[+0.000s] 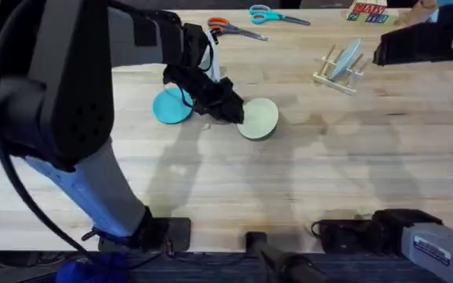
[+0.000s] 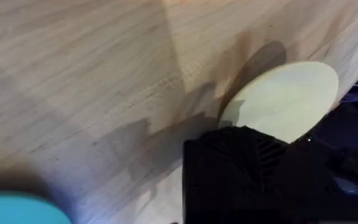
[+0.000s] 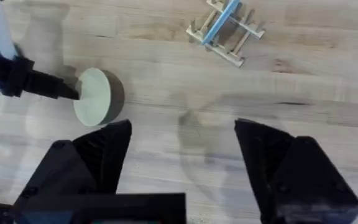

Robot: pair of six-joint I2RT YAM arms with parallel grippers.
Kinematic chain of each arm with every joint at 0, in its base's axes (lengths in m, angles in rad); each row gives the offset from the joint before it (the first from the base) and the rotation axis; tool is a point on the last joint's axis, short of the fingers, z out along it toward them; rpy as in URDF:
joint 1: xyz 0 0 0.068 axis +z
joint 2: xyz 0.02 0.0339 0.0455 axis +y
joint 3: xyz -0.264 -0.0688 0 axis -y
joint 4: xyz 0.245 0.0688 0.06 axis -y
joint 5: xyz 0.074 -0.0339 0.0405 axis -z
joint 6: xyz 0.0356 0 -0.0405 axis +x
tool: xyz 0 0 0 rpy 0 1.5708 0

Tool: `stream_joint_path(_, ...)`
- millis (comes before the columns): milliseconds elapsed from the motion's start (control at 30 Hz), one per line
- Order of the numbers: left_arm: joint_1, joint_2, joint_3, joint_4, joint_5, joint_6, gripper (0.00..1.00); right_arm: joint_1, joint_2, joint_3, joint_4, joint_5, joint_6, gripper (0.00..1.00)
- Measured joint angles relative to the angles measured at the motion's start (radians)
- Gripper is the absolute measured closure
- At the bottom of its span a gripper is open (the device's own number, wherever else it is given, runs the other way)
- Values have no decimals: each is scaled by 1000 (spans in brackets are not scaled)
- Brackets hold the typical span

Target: Pick up the plates from the table one by one and place each into a slot on the dish rack.

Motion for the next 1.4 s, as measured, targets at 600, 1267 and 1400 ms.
stream_joint_path(600,0,0,0,0,2,0,960,0,50,-63,24,-86,-2,7)
stream_joint_path(1267,0,0,0,0,1,0,960,0,77,-469,325,-280,203,7)
stream_joint_path(1400,0,0,0,0,1,0,959,0,77,-497,362,-285,240,7)
